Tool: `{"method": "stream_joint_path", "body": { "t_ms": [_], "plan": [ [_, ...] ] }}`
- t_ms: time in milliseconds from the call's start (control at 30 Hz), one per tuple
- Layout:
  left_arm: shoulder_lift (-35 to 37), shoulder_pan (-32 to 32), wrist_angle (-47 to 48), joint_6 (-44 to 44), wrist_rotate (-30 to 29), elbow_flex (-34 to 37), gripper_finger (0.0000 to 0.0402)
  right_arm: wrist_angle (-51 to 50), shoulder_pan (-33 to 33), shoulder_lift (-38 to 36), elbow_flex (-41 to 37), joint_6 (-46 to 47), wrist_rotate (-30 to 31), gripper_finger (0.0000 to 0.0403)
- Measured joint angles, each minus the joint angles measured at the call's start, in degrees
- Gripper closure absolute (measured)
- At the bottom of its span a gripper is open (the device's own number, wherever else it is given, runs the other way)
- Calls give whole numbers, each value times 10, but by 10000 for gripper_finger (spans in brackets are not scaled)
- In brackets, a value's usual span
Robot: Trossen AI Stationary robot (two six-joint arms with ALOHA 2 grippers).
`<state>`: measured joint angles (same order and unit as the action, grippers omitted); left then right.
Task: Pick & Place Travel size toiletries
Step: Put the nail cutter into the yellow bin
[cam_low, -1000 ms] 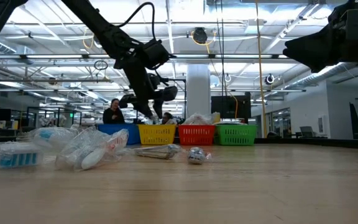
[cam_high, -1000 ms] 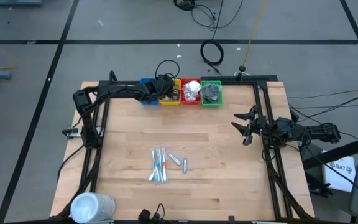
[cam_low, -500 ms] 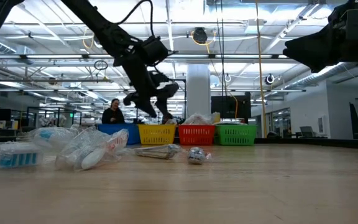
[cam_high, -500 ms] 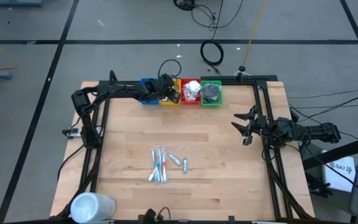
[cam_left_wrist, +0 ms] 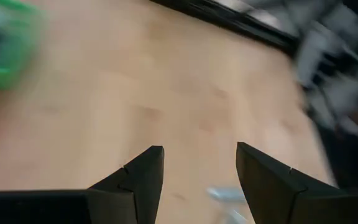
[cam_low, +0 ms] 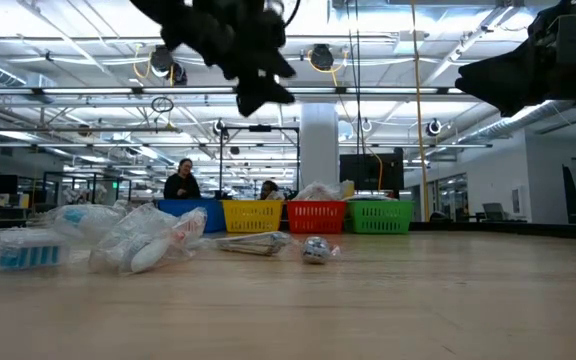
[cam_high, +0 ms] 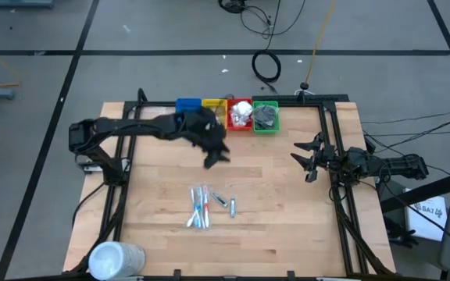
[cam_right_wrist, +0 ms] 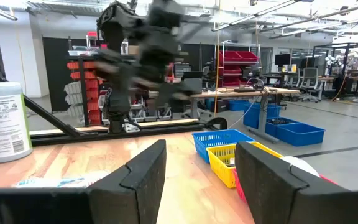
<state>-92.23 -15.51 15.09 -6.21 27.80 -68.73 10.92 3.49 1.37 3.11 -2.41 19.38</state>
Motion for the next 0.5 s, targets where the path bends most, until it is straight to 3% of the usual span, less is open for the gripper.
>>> {"method": "stream_joint_path", "body": {
  "t_ms": [133, 267, 400, 500],
  "plan": [
    [14, 81, 57, 78, 3, 0, 204, 0, 0, 0, 0, 0, 0, 222],
    [14, 161, 108, 193, -116, 2, 204, 0, 0, 0, 0, 0, 0, 222],
    [3, 221, 91, 188, -240, 18, 204, 0, 0, 0, 0, 0, 0, 222],
    [-13, 252, 81, 163, -275, 19, 204, 0, 0, 0, 0, 0, 0, 222]
  ]
}}
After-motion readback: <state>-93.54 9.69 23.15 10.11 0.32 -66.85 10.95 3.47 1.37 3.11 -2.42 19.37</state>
